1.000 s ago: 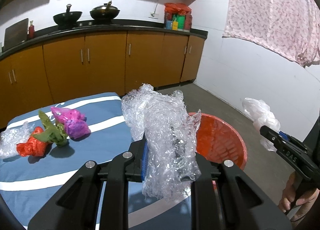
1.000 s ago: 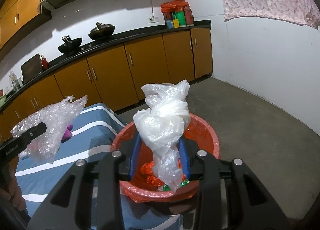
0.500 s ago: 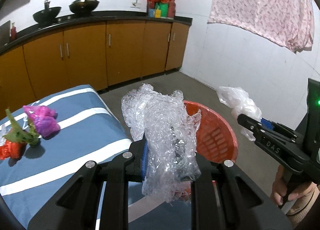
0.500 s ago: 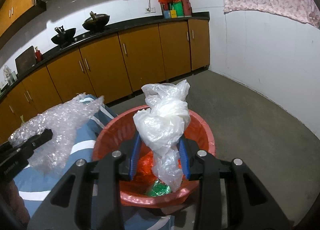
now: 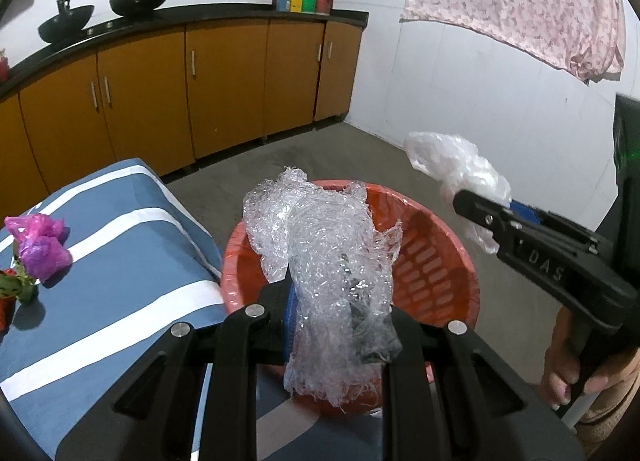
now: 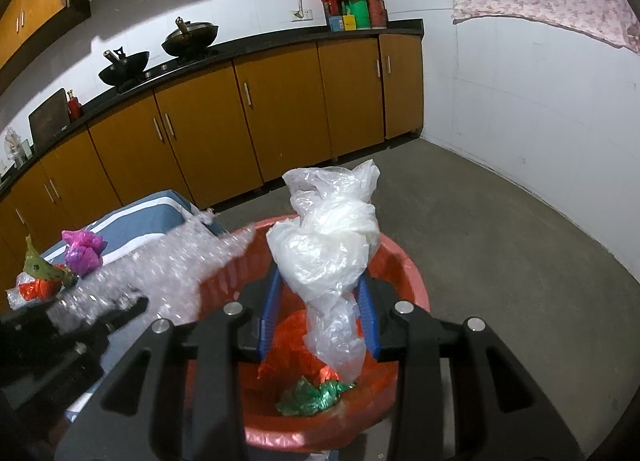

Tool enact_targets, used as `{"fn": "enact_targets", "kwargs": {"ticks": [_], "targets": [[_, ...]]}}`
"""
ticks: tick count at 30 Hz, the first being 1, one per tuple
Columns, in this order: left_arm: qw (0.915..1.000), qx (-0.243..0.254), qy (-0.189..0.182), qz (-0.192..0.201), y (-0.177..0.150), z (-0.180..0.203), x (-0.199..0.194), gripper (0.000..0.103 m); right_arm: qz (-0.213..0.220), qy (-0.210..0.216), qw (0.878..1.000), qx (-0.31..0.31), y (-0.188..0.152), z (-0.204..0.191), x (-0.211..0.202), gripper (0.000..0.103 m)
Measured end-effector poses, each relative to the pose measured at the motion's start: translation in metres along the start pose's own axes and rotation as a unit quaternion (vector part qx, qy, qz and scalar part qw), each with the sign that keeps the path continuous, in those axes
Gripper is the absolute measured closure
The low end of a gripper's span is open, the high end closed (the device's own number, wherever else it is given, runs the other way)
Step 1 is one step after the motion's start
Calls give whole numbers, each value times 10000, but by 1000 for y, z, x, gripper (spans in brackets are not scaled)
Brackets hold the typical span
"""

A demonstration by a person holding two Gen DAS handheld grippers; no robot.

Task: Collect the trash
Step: 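Open both tools to drop the clear bag and bubble wrap in basket, then move both open tools back to the remaining bags on the table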

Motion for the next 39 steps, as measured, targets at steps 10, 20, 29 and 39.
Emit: {"fn": "enact_targets", "kwargs": {"ticks": [10, 20, 29, 39], "targets": [[9994, -309, 109, -85, -10, -21, 7, 51, -60, 52, 9999, 80, -11, 9, 6, 47], [9958, -594, 665, 185, -28, -67, -33, 39, -18, -23, 9999, 138, -10, 3, -6, 44], [9795, -973, 1677, 545, -63, -141, -103, 32, 104, 412, 9983, -400, -3, -62, -21, 44], [9437, -1453, 2930, 498, -118, -239, -166, 31, -149, 1318, 9856, -1052, -16, -193, -14, 44]]}}
Point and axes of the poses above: each gripper's, at about its wrist camera, not at the fingertips, and x roughly the way its jaws point, z to its right, y to its top, the point moved 1 cm from there along x, roughly the way its jaws point
